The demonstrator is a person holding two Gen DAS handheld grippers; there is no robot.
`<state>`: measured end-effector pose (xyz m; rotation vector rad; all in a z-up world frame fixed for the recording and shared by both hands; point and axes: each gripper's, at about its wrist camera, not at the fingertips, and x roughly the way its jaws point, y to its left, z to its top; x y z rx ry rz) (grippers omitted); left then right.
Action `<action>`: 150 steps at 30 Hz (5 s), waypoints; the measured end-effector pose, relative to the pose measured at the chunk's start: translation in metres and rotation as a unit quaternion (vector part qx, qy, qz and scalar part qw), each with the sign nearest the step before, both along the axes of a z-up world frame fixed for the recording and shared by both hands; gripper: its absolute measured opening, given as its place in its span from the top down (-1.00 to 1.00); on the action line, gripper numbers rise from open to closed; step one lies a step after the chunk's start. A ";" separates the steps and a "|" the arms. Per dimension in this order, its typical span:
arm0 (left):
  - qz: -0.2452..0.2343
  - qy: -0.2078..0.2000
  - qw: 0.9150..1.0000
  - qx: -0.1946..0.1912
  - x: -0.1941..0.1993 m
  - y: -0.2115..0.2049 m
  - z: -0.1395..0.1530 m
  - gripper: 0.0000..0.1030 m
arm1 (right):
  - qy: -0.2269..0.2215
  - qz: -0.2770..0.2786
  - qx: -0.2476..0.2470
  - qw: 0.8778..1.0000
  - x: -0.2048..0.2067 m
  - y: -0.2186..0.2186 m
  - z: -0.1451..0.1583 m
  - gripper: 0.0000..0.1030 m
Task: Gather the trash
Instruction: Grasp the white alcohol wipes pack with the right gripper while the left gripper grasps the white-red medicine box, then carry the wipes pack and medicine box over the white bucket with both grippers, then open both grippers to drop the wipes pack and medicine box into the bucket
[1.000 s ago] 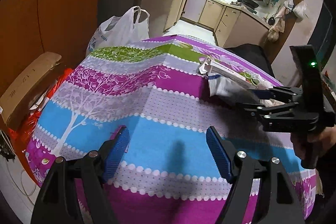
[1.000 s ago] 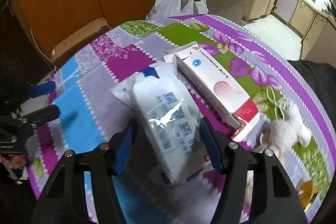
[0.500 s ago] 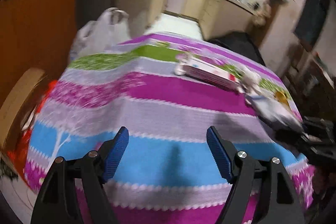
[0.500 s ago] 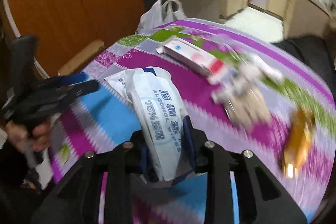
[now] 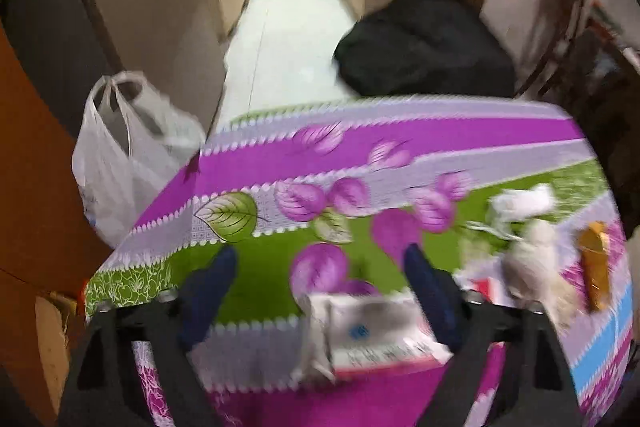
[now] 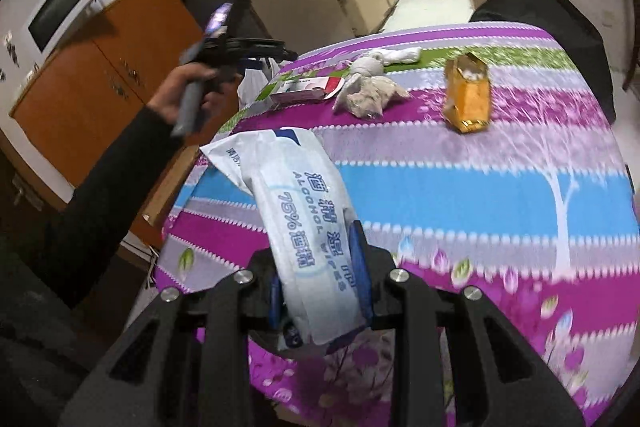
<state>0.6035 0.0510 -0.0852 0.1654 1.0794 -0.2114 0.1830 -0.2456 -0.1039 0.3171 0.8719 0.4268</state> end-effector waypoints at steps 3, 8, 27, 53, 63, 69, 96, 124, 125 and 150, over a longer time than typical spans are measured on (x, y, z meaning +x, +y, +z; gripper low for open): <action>-0.016 0.027 0.999 0.023 0.003 -0.005 -0.014 -0.46 | 0.005 -0.012 0.014 1.000 -0.009 -0.010 -0.004 0.47; -0.028 0.051 0.996 0.063 -0.021 -0.009 -0.024 -0.46 | 0.001 -0.020 0.036 0.999 -0.013 -0.025 -0.006 0.47; -0.007 -0.078 0.997 -0.029 -0.237 -0.031 0.010 -0.91 | 0.008 -0.113 -0.046 0.992 -0.008 -0.040 -0.017 0.47; -0.006 -0.092 0.996 -0.013 -0.246 -0.060 -0.017 0.21 | 0.008 -0.112 -0.077 0.991 -0.005 -0.031 -0.011 0.47; -0.021 -0.143 0.990 0.009 -0.298 -0.104 0.012 0.21 | 0.007 -0.120 -0.092 0.988 -0.014 -0.034 -0.002 0.47; -0.044 -0.160 0.986 0.020 -0.317 -0.134 0.024 0.21 | -0.005 -0.139 -0.102 0.985 -0.028 -0.057 0.015 0.47; -0.209 -0.199 0.957 -0.005 -0.357 -0.311 0.084 0.21 | -0.038 -0.279 -0.146 0.948 -0.098 -0.210 0.097 0.47; -0.366 -0.057 0.928 -0.027 -0.334 -0.539 0.053 0.21 | 0.135 -0.383 -0.206 0.890 -0.067 -0.359 0.043 0.47; -0.367 -0.048 0.929 -0.026 -0.330 -0.541 0.049 0.21 | 0.145 -0.384 -0.210 0.887 -0.063 -0.362 0.039 0.47; -0.376 0.005 0.927 0.002 -0.300 -0.563 0.029 0.21 | 0.241 -0.321 -0.226 0.888 -0.008 -0.371 0.033 0.47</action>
